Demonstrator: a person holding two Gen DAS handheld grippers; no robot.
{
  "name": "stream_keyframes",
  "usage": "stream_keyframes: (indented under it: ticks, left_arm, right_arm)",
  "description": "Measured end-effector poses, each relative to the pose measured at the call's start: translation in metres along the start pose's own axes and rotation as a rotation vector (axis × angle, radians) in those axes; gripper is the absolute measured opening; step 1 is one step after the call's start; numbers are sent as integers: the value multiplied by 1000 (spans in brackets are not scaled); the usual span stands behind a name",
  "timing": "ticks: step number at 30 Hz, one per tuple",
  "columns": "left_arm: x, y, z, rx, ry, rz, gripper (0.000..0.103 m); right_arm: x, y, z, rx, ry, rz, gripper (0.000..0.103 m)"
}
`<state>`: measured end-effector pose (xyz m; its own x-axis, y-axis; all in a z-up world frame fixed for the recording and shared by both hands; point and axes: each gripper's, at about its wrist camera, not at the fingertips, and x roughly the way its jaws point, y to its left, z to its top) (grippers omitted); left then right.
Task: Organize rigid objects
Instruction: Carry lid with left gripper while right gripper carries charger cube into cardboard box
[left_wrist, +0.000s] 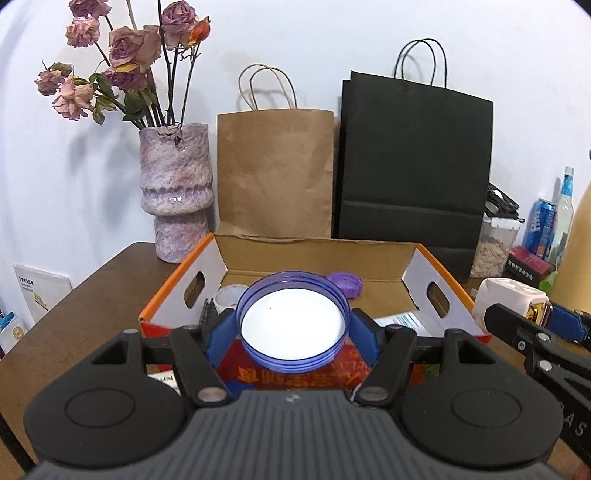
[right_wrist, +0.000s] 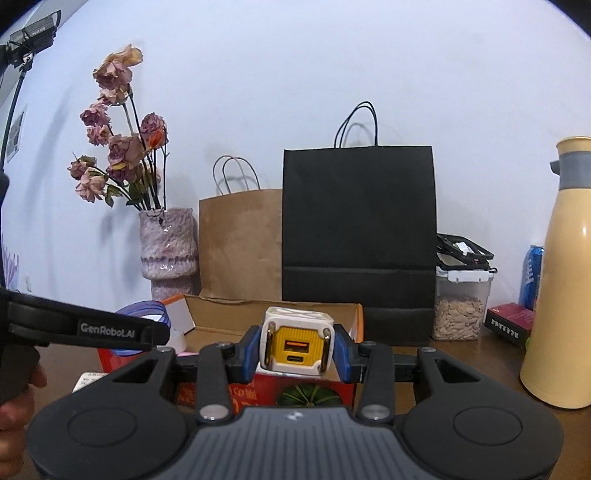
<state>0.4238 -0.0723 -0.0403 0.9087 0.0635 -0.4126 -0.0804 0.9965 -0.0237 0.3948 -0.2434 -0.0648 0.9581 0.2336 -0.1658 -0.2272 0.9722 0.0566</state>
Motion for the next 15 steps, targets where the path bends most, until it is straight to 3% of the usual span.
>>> stream_keyframes:
  ticks: [15]
  left_arm:
    - [28,17,22,-38,-23,21,68]
  right_arm:
    - [39,19,9,1,-25,0,40]
